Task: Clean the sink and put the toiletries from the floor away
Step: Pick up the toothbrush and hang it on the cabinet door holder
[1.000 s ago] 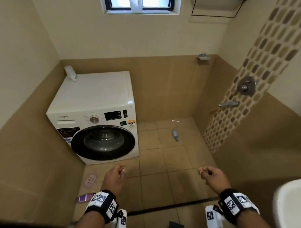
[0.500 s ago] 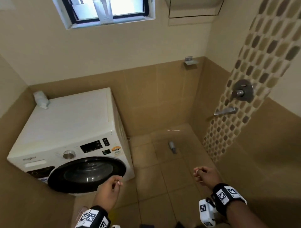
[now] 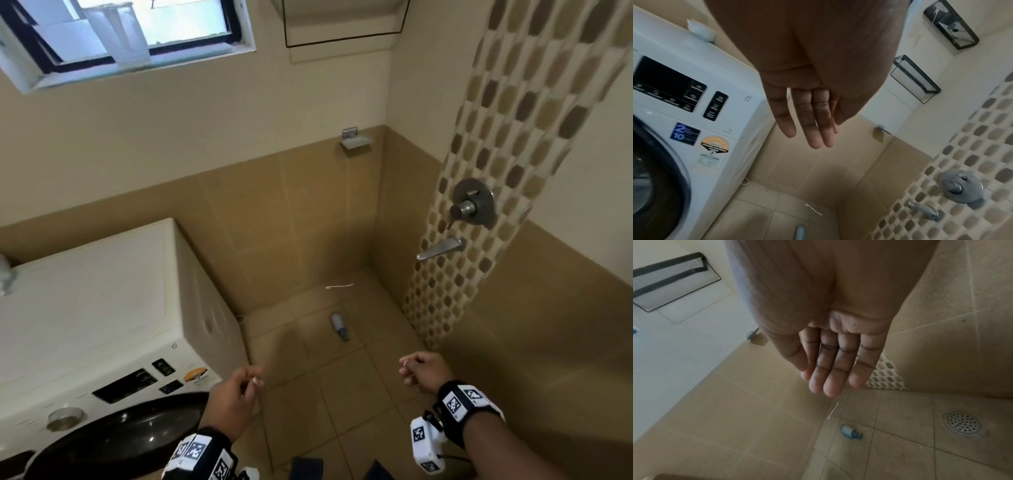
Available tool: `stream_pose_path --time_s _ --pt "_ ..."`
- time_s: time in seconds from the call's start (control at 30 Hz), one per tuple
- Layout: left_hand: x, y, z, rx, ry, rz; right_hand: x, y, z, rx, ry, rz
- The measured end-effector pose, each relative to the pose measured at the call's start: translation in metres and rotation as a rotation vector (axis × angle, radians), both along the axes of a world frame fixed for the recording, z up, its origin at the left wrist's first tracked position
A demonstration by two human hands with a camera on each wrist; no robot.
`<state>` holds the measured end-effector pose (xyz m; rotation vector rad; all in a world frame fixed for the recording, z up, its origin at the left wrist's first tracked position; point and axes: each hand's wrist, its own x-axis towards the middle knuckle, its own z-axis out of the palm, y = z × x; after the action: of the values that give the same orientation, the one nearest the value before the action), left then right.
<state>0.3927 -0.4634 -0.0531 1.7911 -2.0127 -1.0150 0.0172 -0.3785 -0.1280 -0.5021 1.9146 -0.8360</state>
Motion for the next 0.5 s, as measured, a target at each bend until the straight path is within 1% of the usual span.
stream_pose_path --time_s 0.2,0.33,0.43,0.5 --pt "-0.050 -0.067 -0.011 0.024 0.014 -0.089 -0.036 -0.008 -0.027 0.086 -0.004 -0.068" --pt "-0.082 -0.128 -0.031 0.064 0.010 -0.122 -0.069 -0.026 -0.049 0.183 -0.011 -0.109" --pt "-0.110 -0.182 -0.052 0.089 -0.017 -0.187 -0.097 -0.055 -0.058 0.251 0.004 -0.146" --pt "-0.133 -0.234 -0.076 0.137 -0.023 -0.216 -0.115 -0.090 -0.061 0.267 0.032 -0.218"
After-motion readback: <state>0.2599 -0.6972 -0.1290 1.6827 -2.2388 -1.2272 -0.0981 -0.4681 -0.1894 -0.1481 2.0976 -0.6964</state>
